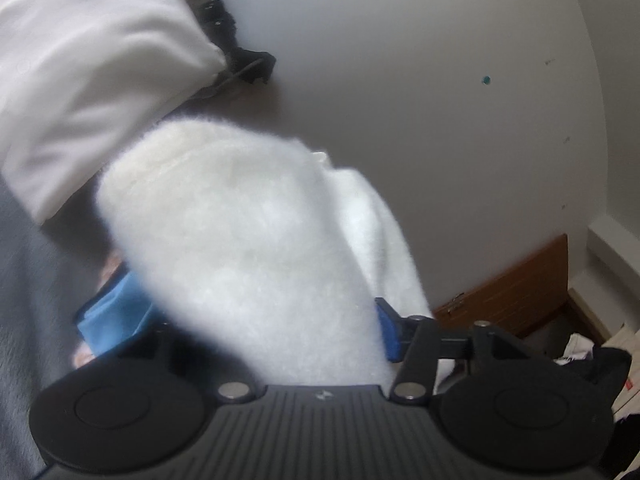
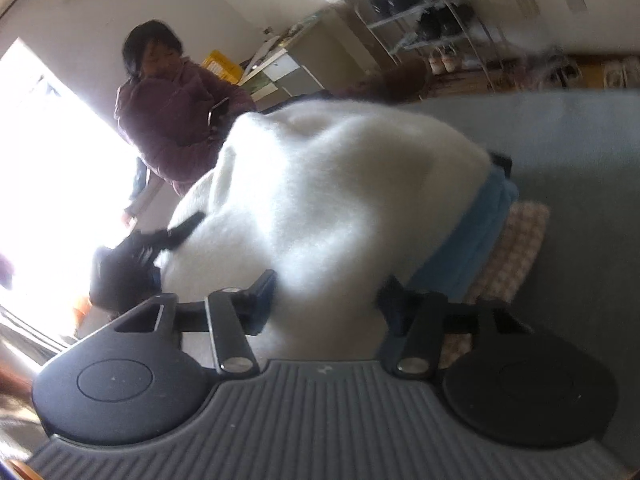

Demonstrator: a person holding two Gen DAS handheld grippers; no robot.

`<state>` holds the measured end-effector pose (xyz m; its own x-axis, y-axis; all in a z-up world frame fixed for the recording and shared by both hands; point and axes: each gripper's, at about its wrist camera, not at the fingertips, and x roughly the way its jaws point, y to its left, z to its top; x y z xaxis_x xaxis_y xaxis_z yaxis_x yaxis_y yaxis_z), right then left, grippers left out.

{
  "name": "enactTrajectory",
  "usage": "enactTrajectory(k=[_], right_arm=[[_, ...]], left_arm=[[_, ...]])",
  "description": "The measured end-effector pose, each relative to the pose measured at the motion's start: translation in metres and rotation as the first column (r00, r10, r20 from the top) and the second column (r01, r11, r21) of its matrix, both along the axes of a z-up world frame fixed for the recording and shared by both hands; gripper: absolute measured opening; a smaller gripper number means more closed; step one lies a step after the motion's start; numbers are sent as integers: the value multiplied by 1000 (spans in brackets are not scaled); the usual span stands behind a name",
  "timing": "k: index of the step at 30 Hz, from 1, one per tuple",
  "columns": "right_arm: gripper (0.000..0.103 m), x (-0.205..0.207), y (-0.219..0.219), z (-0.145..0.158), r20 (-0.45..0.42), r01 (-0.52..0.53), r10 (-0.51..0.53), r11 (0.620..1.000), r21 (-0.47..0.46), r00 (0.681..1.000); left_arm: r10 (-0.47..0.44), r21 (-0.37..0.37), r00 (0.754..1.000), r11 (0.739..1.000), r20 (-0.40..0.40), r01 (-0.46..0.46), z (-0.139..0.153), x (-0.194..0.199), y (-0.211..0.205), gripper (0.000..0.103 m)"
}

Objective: Fold clothes
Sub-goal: 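Lower the sweater onto the stack of folded clothes with both grippers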

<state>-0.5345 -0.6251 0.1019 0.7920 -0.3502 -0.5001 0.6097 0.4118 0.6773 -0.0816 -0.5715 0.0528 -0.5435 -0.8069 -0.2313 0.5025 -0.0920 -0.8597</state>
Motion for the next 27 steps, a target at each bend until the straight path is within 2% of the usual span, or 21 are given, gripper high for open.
enactTrajectory(k=[1,3,4,6,8,10,12,13,14,16,17,18,19,21,23,25,26,27], right_arm=[[72,-2,0,-2,6,8,-8,1000,10,1000],[73,-7,2,-2,22,14,-15,1000,24,1000],[74,-10,3,0,27,15,-16,1000,24,1000],[75,-22,7,8,22,52,-51,999,-14,998],[75,-40,14,20,21,128,-127,990,-65,992],[75,-53,23,38,7,233,-234,961,-151,972],[63,-51,34,59,-5,286,-297,922,-260,955],[54,-39,43,69,-14,259,-282,901,-348,959],[52,-25,52,78,-28,220,-258,871,-440,966],[48,2,70,96,-62,133,-214,782,-609,975],[44,18,74,96,-105,82,-200,746,-661,974],[42,35,78,95,-154,27,-189,710,-703,970],[39,50,73,86,-223,-17,-201,706,-708,954],[35,78,58,64,-363,-98,-231,712,-695,903],[33,87,25,28,-410,-73,-254,770,-634,876],[33,86,0,-1,-384,-16,-283,787,-616,879],[34,82,-9,-7,-343,25,-290,795,-606,894],[34,79,-17,-11,-298,66,-295,803,-592,908]], left_arm=[[4,1,1000,1000,3,-4,2,1,2,56],[13,7,999,1000,31,-13,9,4,8,62],[30,10,997,999,74,-31,16,5,14,67],[71,1,984,997,164,-72,32,7,29,69],[128,-30,958,992,257,-125,51,8,46,69],[220,-141,884,974,413,-176,77,-4,65,69],[318,-259,776,944,545,-205,102,-17,84,71],[323,-298,756,938,569,-176,111,-24,80,72],[325,-334,738,932,591,-143,120,-31,74,72],[272,-353,765,934,584,-62,127,-47,73,73],[240,-341,767,940,595,-29,127,-56,66,73],[218,-315,751,949,623,-14,122,-68,50,73],[195,-288,734,958,650,0,116,-79,33,72],[128,-169,664,986,736,-3,95,-103,-5,67],[122,-153,630,988,767,-6,75,-111,-26,69],[123,-137,672,990,731,-32,67,-106,-42,69],[129,-138,689,990,713,-42,69,-103,-51,69],[130,-139,694,989,708,-44,67,-100,-48,69]])
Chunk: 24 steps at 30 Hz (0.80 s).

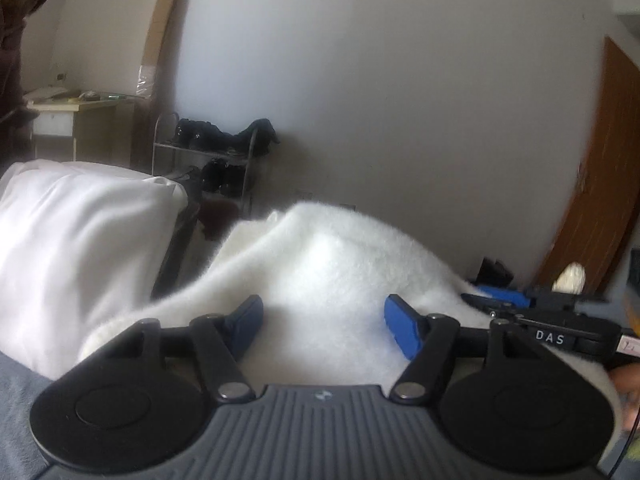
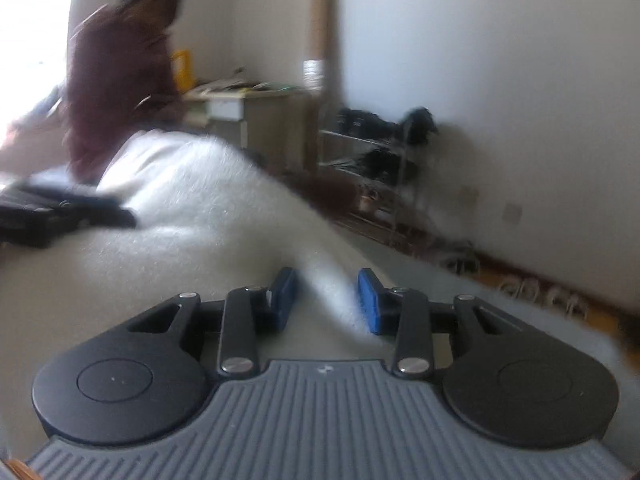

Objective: Fold clothes
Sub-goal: 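Lower the sweater onto the stack of folded clothes with both grippers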

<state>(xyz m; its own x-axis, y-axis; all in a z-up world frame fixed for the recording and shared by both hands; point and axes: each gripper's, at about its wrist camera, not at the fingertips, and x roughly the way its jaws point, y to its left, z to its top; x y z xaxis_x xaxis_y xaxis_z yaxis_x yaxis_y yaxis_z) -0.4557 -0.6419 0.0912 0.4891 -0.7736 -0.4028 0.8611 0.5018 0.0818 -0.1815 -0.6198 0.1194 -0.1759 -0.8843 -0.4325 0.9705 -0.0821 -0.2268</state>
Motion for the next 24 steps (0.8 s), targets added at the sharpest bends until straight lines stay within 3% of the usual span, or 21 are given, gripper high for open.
enactTrajectory(k=[1,5,10,13,17,21,24], right_arm=[[34,-3,-6,-1,43,-2,1,1000,11,999],[36,-7,-8,-2,60,-46,46,999,1,997],[36,-13,-16,-15,111,-45,45,999,-1,993],[37,-12,-12,-4,84,-51,49,998,22,995],[41,-10,3,20,51,-75,74,997,22,996],[43,-14,20,38,78,-64,68,997,-46,995],[43,-17,41,55,151,-44,61,993,-111,987]], left_arm=[[1,-1,1000,1000,-6,-1,-3,4,4,69],[-25,-31,1000,999,-5,24,-23,6,31,70],[-7,-41,1000,999,-12,6,-27,6,35,70],[10,-39,1000,999,-8,-11,-26,6,38,72],[58,-40,998,998,12,-57,-8,6,52,86],[82,-75,996,994,23,-80,11,18,74,87],[90,-71,992,994,90,-84,26,31,102,88]])
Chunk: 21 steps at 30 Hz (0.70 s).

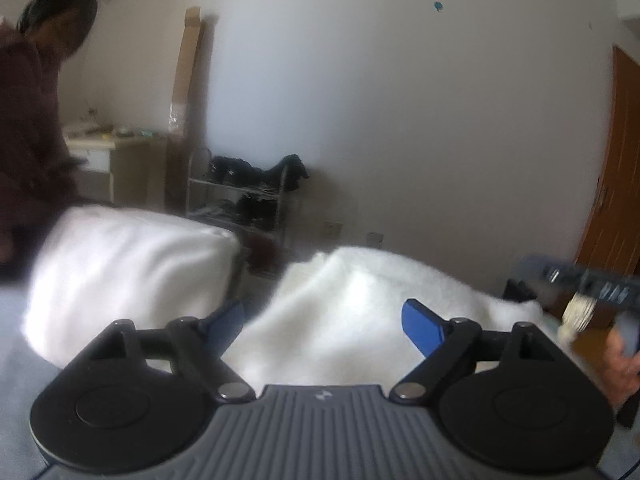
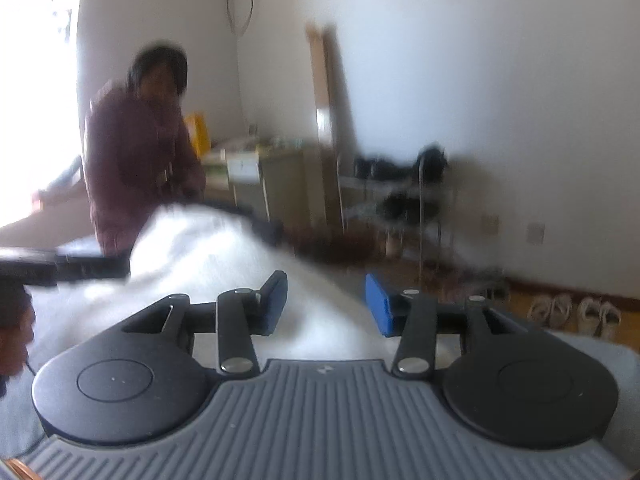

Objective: Fold clothes

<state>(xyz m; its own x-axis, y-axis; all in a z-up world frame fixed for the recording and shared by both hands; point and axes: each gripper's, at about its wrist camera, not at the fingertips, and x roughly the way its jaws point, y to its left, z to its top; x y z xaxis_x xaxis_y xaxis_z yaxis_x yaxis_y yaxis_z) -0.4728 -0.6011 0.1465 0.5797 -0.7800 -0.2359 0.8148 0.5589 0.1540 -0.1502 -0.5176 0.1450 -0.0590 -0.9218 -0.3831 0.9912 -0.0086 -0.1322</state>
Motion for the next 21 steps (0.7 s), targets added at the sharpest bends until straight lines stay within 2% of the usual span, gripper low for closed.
enactTrajectory(k=[3,6,9,12,16,18,20,21], right_arm=[[44,12,19,9,45,-37,38,999,-24,998],[45,37,31,11,12,-69,69,998,-10,998],[49,57,43,3,-74,-77,77,997,6,994],[52,76,45,-16,-202,-12,17,1000,26,979],[52,85,61,1,-139,106,-93,990,91,986],[54,88,83,9,-108,130,-119,986,101,987],[65,93,112,11,-99,161,-150,980,118,984],[67,96,126,11,-95,177,-166,976,127,981]], left_arm=[[22,1,999,1000,24,-22,11,18,22,92],[34,22,999,999,-30,-34,11,38,46,92],[49,25,995,999,-85,-47,0,57,86,93],[41,48,993,998,-107,-37,-11,77,128,95],[-22,121,1000,992,-12,24,0,92,164,95],[-57,154,998,986,-29,61,9,94,173,98],[-100,157,993,982,-66,109,13,92,186,100],[-118,147,990,981,-78,128,11,90,193,102]])
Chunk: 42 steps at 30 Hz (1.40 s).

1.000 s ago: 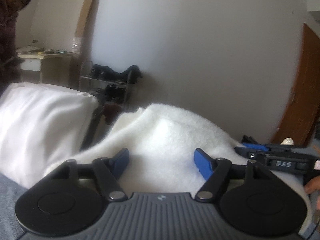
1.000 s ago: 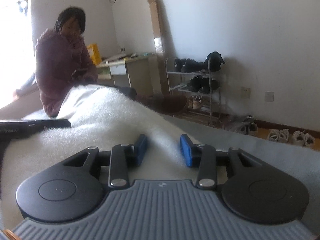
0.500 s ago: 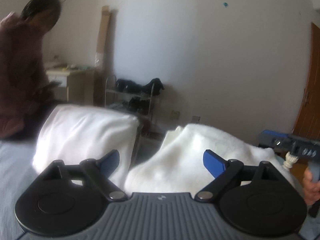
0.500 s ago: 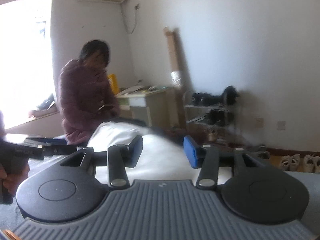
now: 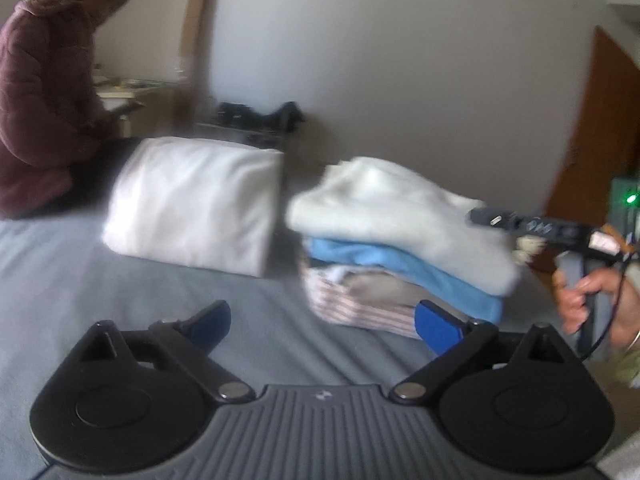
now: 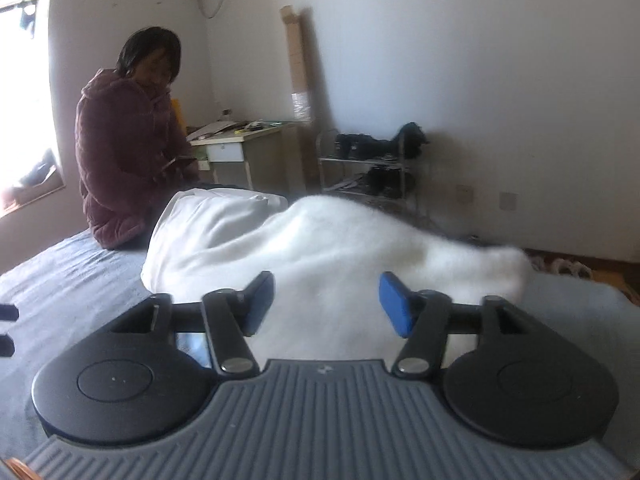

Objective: Fold clothes

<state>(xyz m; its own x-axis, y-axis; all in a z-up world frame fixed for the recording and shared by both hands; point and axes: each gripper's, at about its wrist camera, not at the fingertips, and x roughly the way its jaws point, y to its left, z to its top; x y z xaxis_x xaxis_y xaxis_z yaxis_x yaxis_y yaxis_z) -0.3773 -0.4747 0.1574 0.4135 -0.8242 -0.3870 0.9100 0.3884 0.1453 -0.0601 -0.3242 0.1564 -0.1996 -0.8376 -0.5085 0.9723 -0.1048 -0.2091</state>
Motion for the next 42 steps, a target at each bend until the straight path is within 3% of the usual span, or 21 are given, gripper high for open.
enactTrajectory(k=[3,6,8,12,14,17,20,25,28,38,42], right_arm=[[76,9,42,-3,-26,23,-22,1000,14,999],[83,13,80,7,-97,26,-31,998,-55,995],[86,13,98,20,-127,56,-67,995,-87,990],[93,22,118,46,-193,105,-113,993,-55,975],[94,28,127,56,-268,94,-103,994,-49,958],[96,29,139,64,-321,111,-113,994,-24,940],[101,25,147,58,-294,172,-160,985,14,942],[102,19,152,37,-297,245,-209,965,92,932],[102,19,152,30,-310,274,-229,955,112,923],[102,5,152,20,-287,251,-209,961,118,935],[102,-4,153,17,-254,313,-276,942,120,927]], left_arm=[[-33,-41,999,999,33,34,-15,-11,23,102],[-25,-59,997,998,72,29,-28,-26,43,102],[0,-70,1000,998,11,1,-27,-35,54,102],[64,3,990,998,-122,-64,-16,-49,63,102],[141,29,984,990,-107,-139,-12,-55,64,102],[143,10,986,990,-81,-142,-11,-60,67,102],[166,11,980,986,-112,-165,-11,-56,68,102],[161,87,974,985,-160,-148,-15,-56,66,102],[137,98,981,987,-137,-124,-17,-64,65,103],[105,144,988,986,-114,-88,-11,-89,63,103],[111,150,991,984,-79,-98,-6,-101,65,103]])
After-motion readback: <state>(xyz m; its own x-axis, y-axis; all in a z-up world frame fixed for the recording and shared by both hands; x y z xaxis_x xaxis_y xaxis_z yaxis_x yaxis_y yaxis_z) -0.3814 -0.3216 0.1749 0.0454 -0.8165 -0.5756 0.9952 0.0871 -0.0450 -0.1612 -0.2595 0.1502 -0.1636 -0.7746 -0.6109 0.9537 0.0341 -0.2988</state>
